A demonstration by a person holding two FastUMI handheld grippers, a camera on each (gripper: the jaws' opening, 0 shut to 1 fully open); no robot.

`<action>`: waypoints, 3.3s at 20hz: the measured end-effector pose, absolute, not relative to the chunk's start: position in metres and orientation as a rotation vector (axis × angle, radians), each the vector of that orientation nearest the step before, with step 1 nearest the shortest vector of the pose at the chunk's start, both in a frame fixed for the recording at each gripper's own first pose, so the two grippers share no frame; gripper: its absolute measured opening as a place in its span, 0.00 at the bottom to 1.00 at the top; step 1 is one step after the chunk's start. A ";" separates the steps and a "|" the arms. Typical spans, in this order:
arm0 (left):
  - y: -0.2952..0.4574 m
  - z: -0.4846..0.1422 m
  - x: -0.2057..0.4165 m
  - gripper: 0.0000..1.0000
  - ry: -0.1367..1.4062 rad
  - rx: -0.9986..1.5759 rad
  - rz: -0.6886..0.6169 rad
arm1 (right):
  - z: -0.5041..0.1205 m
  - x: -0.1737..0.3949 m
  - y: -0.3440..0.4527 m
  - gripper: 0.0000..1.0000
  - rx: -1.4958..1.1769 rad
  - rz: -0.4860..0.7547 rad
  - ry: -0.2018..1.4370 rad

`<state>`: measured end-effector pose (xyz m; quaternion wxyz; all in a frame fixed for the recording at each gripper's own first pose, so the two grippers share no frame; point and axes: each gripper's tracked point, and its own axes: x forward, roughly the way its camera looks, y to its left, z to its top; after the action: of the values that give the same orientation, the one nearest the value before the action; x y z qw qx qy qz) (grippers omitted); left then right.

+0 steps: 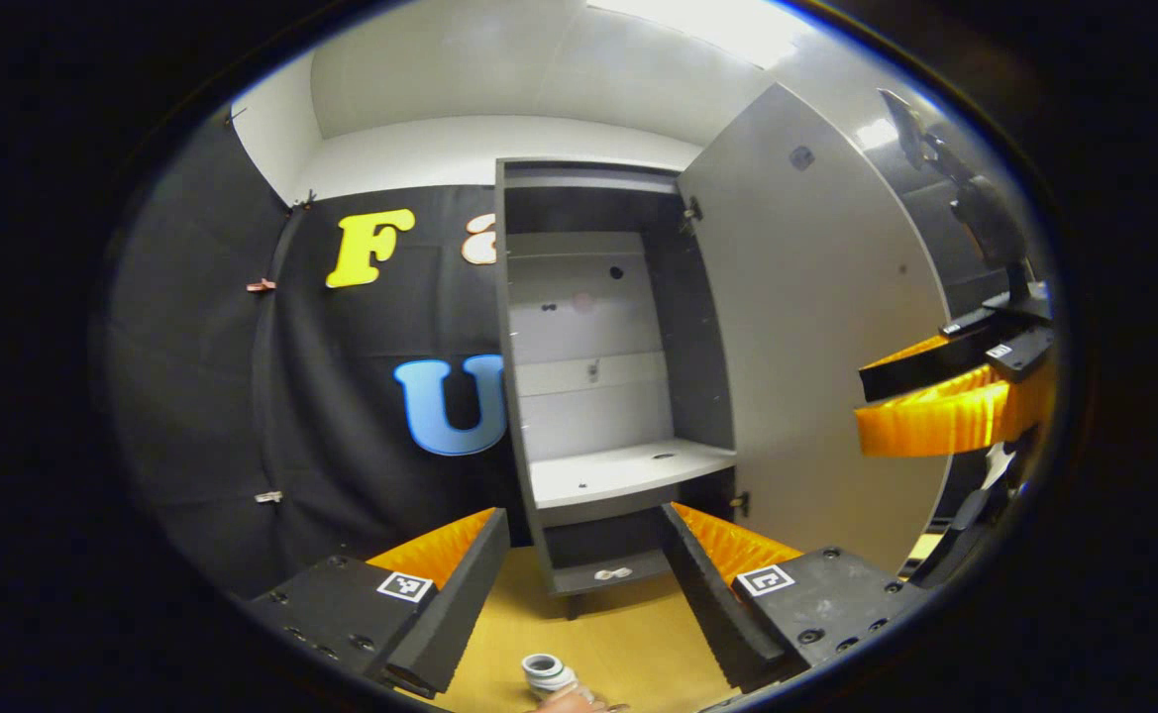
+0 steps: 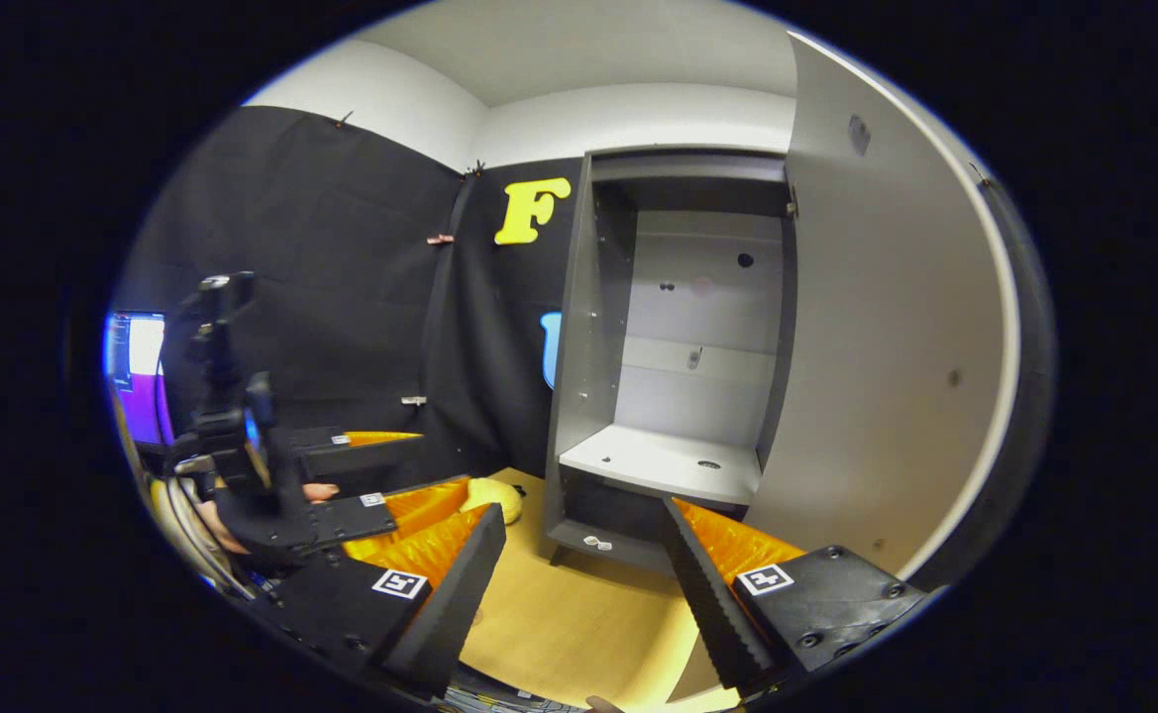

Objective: Open the cabinet door with the right hand, grasp the bottle in the cabinet with the left hand and place it on the coaster, then close the cabinet door with the right hand.

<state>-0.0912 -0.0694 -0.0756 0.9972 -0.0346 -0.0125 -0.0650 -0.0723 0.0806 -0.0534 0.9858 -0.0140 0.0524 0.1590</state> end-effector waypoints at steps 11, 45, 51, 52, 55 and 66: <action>-0.133 -0.018 -0.062 0.95 -0.091 -0.115 -0.265 | -0.022 -0.173 -0.055 0.98 0.036 -0.018 0.054; -0.036 -0.062 -0.009 0.96 -0.040 -0.066 -0.208 | -0.023 -0.035 -0.013 0.94 0.066 0.050 -0.009; 0.022 -0.075 -0.001 0.96 -0.046 -0.058 -0.212 | -0.028 -0.002 0.050 0.94 0.059 0.054 -0.012; 0.029 -0.078 -0.001 0.96 -0.041 -0.060 -0.216 | -0.030 0.002 0.061 0.94 0.055 0.066 -0.003; 0.047 -0.081 -0.002 0.96 -0.039 -0.058 -0.218 | -0.035 0.011 0.079 0.97 0.004 0.075 0.005; 0.059 -0.073 -0.020 0.96 -0.047 -0.078 -0.175 | -0.046 0.016 0.062 0.97 0.015 -0.021 0.060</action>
<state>-0.0204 0.0586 -0.0734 0.9951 -0.0392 -0.0236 -0.0874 0.0157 0.0616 -0.0457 0.9995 0.0076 0.0299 -0.0104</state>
